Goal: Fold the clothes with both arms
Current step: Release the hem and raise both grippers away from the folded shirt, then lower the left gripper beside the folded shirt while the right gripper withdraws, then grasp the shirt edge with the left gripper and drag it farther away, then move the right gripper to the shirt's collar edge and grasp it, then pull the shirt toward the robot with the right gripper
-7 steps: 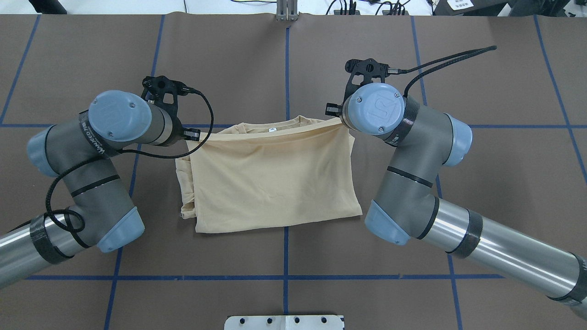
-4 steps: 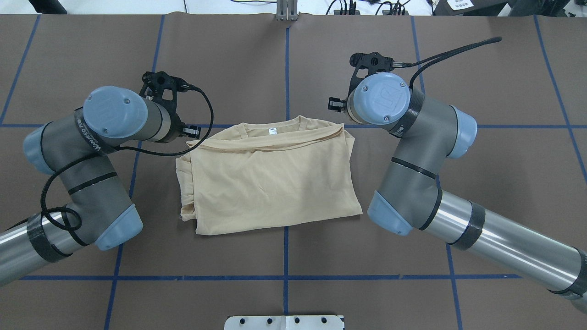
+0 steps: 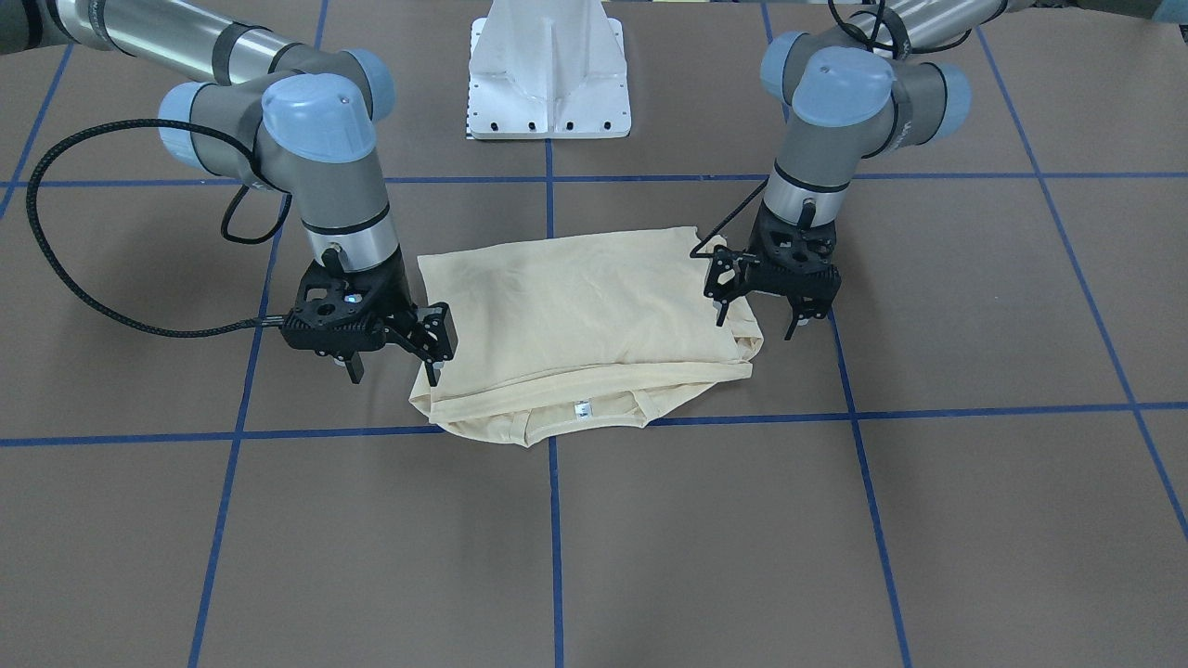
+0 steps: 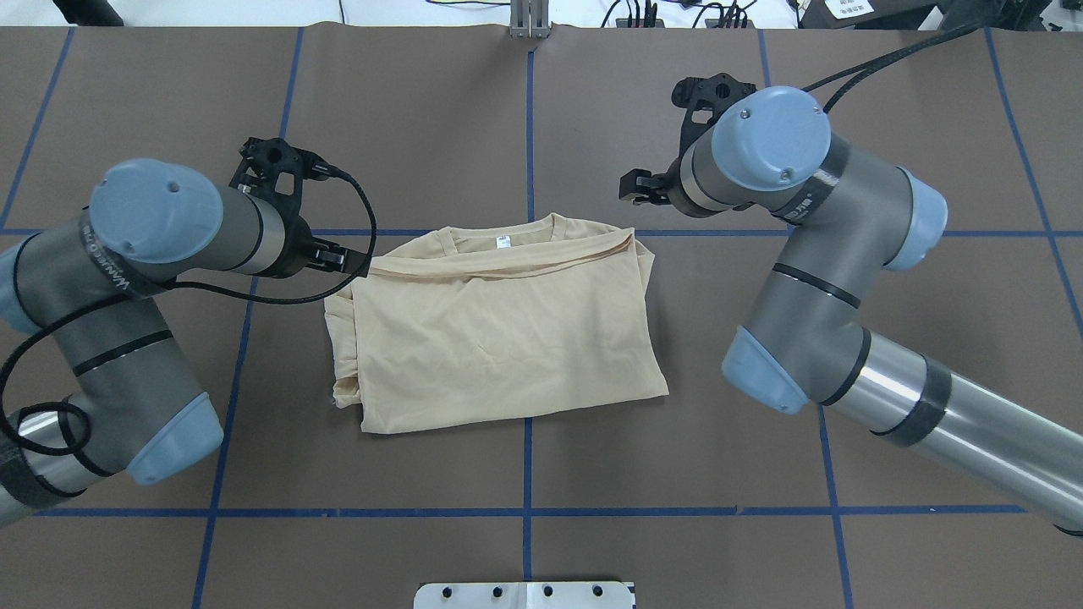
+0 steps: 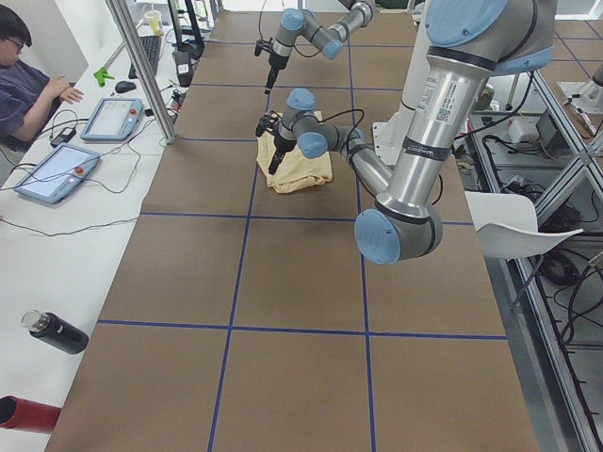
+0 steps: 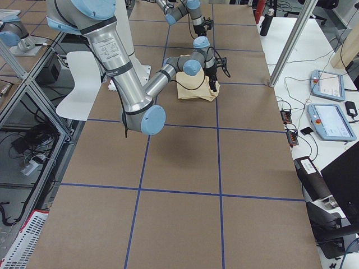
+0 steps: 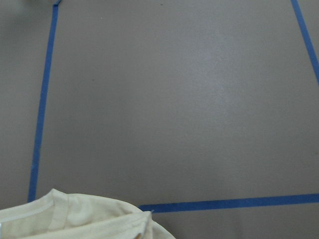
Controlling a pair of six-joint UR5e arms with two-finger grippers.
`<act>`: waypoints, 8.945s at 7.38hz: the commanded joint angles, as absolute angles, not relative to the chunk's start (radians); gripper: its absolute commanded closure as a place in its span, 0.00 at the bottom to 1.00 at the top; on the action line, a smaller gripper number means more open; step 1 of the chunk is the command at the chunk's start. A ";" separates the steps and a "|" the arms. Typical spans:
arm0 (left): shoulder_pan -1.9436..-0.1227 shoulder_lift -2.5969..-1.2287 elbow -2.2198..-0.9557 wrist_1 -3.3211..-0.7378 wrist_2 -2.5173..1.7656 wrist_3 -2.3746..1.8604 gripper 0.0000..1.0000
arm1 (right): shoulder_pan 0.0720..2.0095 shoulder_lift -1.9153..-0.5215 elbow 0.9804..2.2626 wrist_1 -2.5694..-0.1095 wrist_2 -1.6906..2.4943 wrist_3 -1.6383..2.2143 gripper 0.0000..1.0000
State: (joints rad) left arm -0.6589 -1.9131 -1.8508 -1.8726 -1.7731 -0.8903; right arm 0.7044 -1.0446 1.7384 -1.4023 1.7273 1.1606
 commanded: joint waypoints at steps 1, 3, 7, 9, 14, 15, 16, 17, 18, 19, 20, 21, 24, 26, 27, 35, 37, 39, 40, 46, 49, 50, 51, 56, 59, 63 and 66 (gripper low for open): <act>-0.587 -1.794 -1.887 -2.025 -1.803 -1.019 0.00 | 0.767 -1.182 1.862 -1.399 1.822 1.047 0.00; -0.468 -1.735 -1.888 -2.144 -1.732 -1.177 0.02 | 0.828 -1.305 1.868 -1.233 1.915 0.987 0.00; -0.368 -1.741 -1.885 -2.148 -1.689 -1.269 0.35 | 0.838 -1.313 1.864 -1.218 1.922 0.979 0.00; -0.347 -1.744 -1.885 -2.148 -1.689 -1.270 0.35 | 0.838 -1.313 1.862 -1.218 1.917 0.979 0.00; -0.341 -1.746 -1.878 -2.148 -1.690 -1.269 0.60 | 0.836 -1.310 1.861 -1.218 1.914 0.982 0.00; -0.339 -1.749 -1.876 -2.146 -1.690 -1.269 0.72 | 0.836 -1.310 1.861 -1.218 1.914 0.982 0.00; -0.339 -1.749 -1.876 -2.146 -1.687 -1.269 1.00 | 0.836 -1.310 1.861 -1.218 1.914 0.982 0.00; -0.339 -1.749 -1.876 -2.146 -1.686 -1.269 1.00 | 0.836 -1.310 1.859 -1.218 1.914 0.980 0.00; -0.339 -1.747 -1.878 -2.146 -1.686 -1.263 1.00 | 0.835 -1.309 1.858 -1.218 1.914 0.982 0.00; -0.342 -1.737 -1.885 -2.143 -1.687 -1.256 1.00 | 0.833 -1.305 1.858 -1.218 1.913 0.982 0.00; -0.345 -1.733 -1.882 -2.137 -1.687 -1.253 1.00 | 0.833 -1.305 1.855 -1.218 1.913 0.982 0.00; -0.372 -1.735 -1.876 -2.126 -1.689 -1.177 1.00 | 0.833 -1.304 1.850 -1.218 1.913 0.982 0.00; -0.642 -1.832 -1.757 -2.025 -1.692 -0.857 1.00 | 0.831 -1.302 1.845 -1.216 1.913 0.991 0.00; -0.771 -2.167 -1.337 -2.042 -1.692 -0.798 1.00 | 0.824 -1.302 1.845 -1.216 1.911 0.996 0.00; -0.826 -2.339 -1.139 -2.063 -1.692 -0.714 1.00 | 0.824 -1.301 1.845 -1.216 1.911 0.996 0.00; -0.919 -2.180 -1.211 -2.310 -1.796 -0.525 0.00 | 0.586 -0.796 1.425 -1.232 1.599 1.458 0.05; -0.916 -2.172 -1.221 -2.310 -1.796 -0.526 0.00 | 0.523 -0.707 1.320 -1.236 1.517 1.515 0.27; -0.914 -2.172 -1.223 -2.312 -1.796 -0.526 0.00 | 0.500 -0.677 1.274 -1.233 1.488 1.505 0.52; -0.913 -2.172 -1.223 -2.312 -1.798 -0.526 0.00 | 0.496 -0.645 1.220 -1.236 1.486 1.496 0.53; -0.911 -2.172 -1.229 -2.312 -1.796 -0.526 0.00 | 0.471 -0.635 1.192 -1.296 1.457 1.457 0.61; -0.911 -2.171 -1.229 -2.312 -1.796 -0.526 0.00 | 0.459 -0.635 1.192 -1.299 1.456 1.457 0.73; -0.911 -2.171 -1.227 -2.312 -1.796 -0.526 0.00 | 0.456 -0.637 1.192 -1.298 1.451 1.457 0.72; -0.910 -2.171 -1.229 -2.312 -1.796 -0.526 0.00 | 0.456 -0.635 1.192 -1.299 1.448 1.457 0.74; -0.908 -2.171 -1.229 -2.312 -1.798 -0.526 0.00 | 0.456 -0.697 1.298 -1.348 1.451 1.457 1.00; -0.902 -2.171 -1.235 -2.312 -1.798 -0.565 0.00 | 0.364 -1.030 1.726 -1.390 1.410 1.459 1.00; -0.902 -2.171 -1.238 -2.312 -1.798 -0.565 0.00 | 0.293 -1.107 1.813 -1.431 1.358 1.459 1.00; -0.900 -2.151 -1.255 -2.312 -1.798 -0.563 0.00 | 0.311 -1.114 1.816 -1.431 1.364 1.430 1.00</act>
State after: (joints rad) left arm -0.9007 -2.1570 -1.2524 -2.3117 -1.7978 -0.5642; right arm 0.3067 -1.1120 1.8155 -1.4311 1.3636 1.4427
